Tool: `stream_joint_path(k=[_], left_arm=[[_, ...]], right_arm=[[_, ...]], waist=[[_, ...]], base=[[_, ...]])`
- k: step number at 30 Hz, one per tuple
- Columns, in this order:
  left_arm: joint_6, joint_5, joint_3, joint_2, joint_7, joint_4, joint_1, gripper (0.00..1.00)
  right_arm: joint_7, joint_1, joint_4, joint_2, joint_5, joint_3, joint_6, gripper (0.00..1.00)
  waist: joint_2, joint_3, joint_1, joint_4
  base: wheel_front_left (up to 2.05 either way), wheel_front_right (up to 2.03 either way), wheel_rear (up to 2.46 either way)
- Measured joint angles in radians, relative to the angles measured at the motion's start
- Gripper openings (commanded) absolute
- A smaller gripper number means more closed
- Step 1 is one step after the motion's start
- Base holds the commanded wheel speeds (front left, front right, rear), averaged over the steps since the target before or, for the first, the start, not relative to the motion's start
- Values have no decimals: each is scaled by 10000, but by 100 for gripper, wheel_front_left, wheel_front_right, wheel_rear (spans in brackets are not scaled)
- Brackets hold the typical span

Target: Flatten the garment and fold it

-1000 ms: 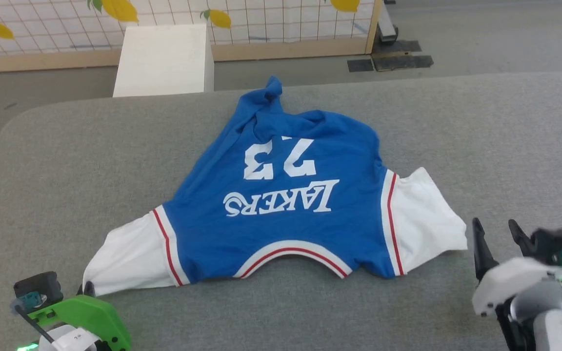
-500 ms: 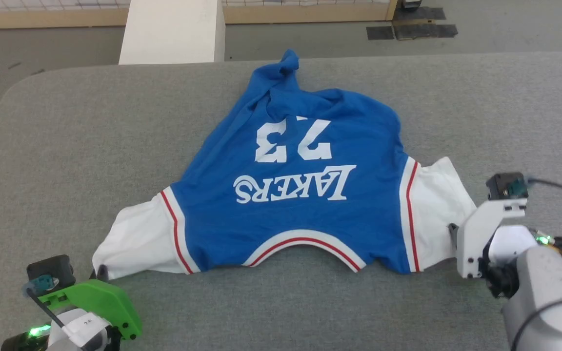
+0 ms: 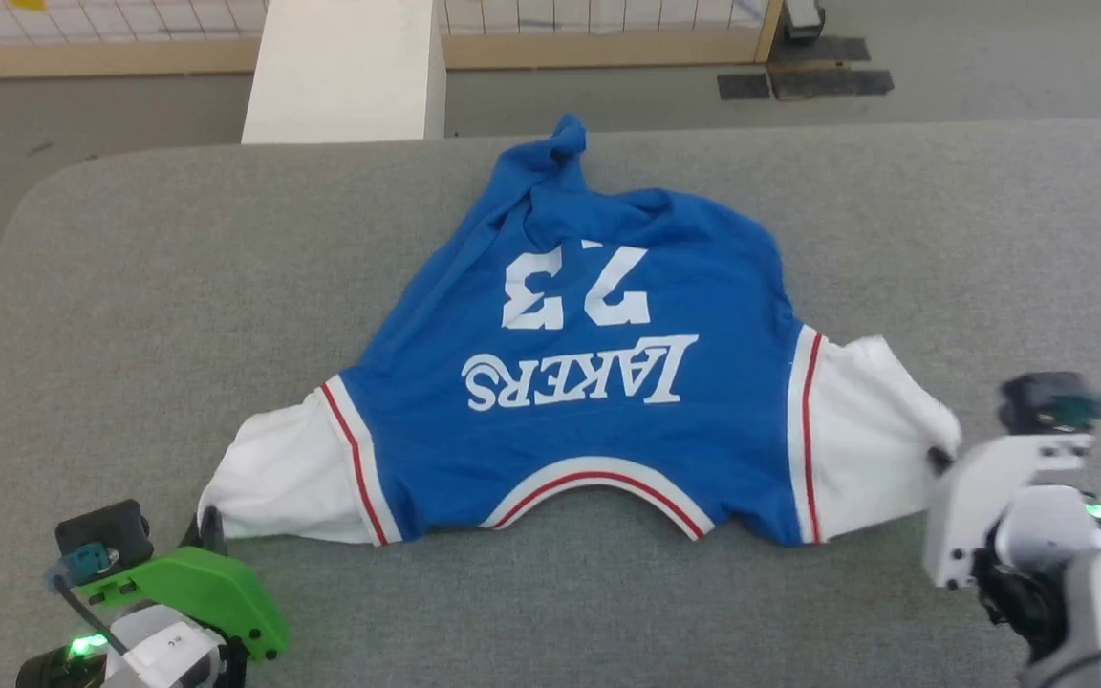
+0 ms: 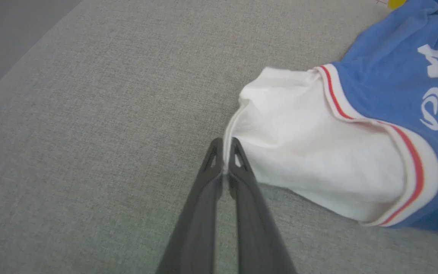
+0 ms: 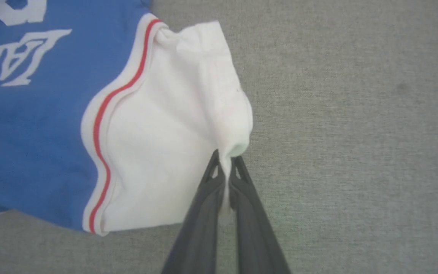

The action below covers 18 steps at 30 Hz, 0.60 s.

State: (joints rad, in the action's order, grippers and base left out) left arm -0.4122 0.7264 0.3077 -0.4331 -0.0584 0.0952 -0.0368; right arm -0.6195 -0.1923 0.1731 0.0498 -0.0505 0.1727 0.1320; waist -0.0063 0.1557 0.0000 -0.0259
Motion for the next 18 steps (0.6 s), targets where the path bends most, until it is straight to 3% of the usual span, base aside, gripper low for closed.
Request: stream_joint_path(k=[3, 8, 18], left_arm=[[272, 230, -236, 201, 437, -278, 23, 0], [1175, 1354, -851, 685, 1133, -1154, 202, 0], [2100, 2443, -1499, 541, 993, -3275, -421, 0]], right_arm=[[940, 481, -711, -6, -449, 431, 0, 0], [1751, 1504, -1703, -4, -1229, 949, 0, 0], [1290, 1639, -4418, 6, -1356, 995, 0, 0]], waist=[[0, -221, 0, -43], [0, -615, 0, -134], [0, -873, 0, -464]], base=[[0, 0, 0], [0, 0, 0], [0, 0, 0]])
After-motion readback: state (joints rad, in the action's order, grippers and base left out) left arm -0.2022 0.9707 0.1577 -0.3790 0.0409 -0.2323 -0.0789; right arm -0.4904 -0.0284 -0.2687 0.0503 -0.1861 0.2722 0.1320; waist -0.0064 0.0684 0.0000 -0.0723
